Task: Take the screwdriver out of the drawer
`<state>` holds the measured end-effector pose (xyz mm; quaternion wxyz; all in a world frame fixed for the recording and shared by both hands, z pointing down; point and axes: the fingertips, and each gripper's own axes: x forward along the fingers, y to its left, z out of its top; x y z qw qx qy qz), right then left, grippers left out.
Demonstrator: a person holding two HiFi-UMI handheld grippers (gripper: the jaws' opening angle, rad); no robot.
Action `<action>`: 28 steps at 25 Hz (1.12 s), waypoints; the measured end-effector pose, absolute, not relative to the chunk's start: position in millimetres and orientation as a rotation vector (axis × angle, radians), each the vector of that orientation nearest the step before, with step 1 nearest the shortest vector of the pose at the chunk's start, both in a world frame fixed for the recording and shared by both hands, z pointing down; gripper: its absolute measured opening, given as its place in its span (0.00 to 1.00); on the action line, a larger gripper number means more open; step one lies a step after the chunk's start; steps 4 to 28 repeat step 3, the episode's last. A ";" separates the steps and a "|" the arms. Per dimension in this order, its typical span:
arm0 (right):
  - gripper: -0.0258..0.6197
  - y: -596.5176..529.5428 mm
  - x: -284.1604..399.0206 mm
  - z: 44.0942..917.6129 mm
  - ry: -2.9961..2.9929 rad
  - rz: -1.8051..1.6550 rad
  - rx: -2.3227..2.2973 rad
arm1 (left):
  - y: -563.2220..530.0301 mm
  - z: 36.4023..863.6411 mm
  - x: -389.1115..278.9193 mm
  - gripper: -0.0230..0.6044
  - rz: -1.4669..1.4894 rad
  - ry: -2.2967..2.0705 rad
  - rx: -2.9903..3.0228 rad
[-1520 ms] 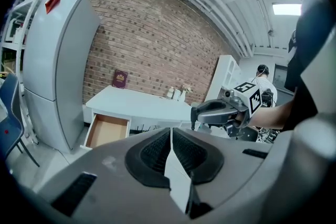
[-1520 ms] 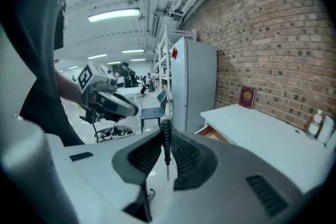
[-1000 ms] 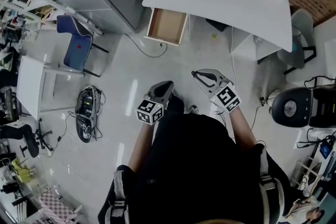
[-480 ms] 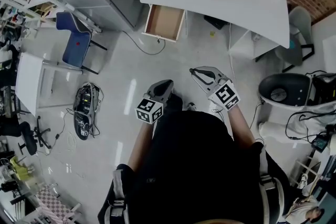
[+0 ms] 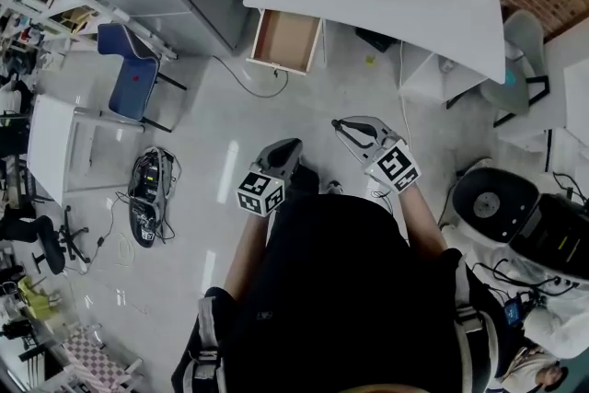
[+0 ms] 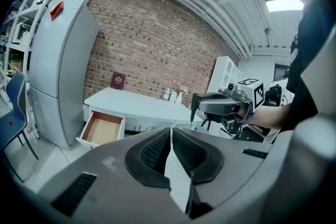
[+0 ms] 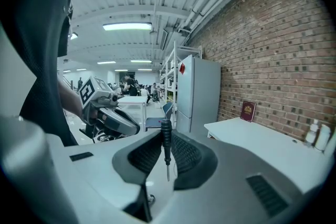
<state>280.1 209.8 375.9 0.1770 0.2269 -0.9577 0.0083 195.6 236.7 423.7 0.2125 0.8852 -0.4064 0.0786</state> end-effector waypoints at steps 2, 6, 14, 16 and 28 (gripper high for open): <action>0.22 209.2 286.0 379.0 -2.710 0.027 0.648 | 236.3 426.6 200.8 0.07 0.219 -1.127 2.458; 0.22 209.0 289.0 380.6 -2.710 0.029 0.650 | 236.1 428.0 203.4 0.07 0.219 -1.127 2.459; 0.22 209.0 289.0 380.6 -2.710 0.029 0.650 | 236.1 428.0 203.4 0.07 0.219 -1.127 2.459; 0.22 209.0 289.0 380.6 -2.710 0.029 0.650 | 236.1 428.0 203.4 0.07 0.219 -1.127 2.459; 0.22 209.0 289.0 380.6 -2.710 0.029 0.650 | 236.1 428.0 203.4 0.07 0.219 -1.127 2.459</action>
